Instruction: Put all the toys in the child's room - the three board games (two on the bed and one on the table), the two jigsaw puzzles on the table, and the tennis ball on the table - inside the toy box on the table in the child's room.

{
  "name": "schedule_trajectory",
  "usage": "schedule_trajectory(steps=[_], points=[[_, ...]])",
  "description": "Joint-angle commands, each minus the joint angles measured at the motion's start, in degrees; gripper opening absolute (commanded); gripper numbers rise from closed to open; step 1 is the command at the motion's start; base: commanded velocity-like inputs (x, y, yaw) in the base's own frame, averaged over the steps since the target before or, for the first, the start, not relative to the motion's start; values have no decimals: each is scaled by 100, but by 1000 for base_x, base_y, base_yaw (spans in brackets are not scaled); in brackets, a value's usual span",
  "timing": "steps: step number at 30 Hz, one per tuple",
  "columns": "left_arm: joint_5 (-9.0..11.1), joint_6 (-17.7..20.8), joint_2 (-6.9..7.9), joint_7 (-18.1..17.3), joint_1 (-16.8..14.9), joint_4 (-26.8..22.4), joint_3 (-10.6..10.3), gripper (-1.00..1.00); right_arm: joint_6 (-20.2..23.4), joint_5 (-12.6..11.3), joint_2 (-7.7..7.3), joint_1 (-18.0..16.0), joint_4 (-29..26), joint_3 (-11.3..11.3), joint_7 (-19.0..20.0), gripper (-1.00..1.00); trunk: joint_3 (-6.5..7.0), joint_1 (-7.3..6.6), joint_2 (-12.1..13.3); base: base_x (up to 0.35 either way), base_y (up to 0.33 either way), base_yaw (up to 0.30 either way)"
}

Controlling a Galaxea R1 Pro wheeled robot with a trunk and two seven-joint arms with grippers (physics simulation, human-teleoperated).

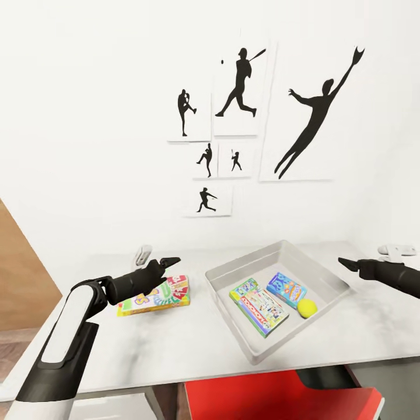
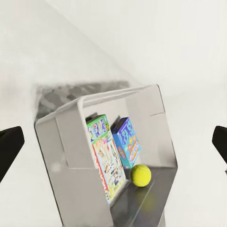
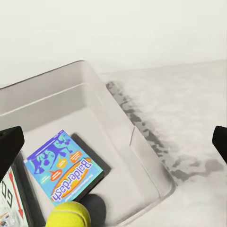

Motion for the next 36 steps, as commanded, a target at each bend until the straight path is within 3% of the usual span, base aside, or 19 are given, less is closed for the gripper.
schedule_trajectory(steps=[1,5,10,17,32,36], points=[[64,-1,6,59,-3,-5,-4,100,37,-21,1,-6,-4,-4,8,100,-7,1,-5,0,194,-2],[73,1,11,61,-3,-5,3,100,34,-22,-23,-17,-7,1,63,100,-7,1,-5,0,258,-1],[76,3,20,65,3,-5,13,100,-165,-19,-68,-65,-10,4,474,100,-7,1,-5,0,312,0],[166,-27,-29,6,-24,15,-22,100,-23,-175,-88,-138,117,-166,694,100,-7,1,-5,0,0,0],[166,-27,-29,6,-24,15,-22,100,-23,-175,-88,-138,117,-166,694,100,-7,1,-5,0,0,0],[119,32,-135,-1,-39,15,-25,100,-4,-229,-69,-127,25,-128,667,100,-7,1,-5,0,26,0]])
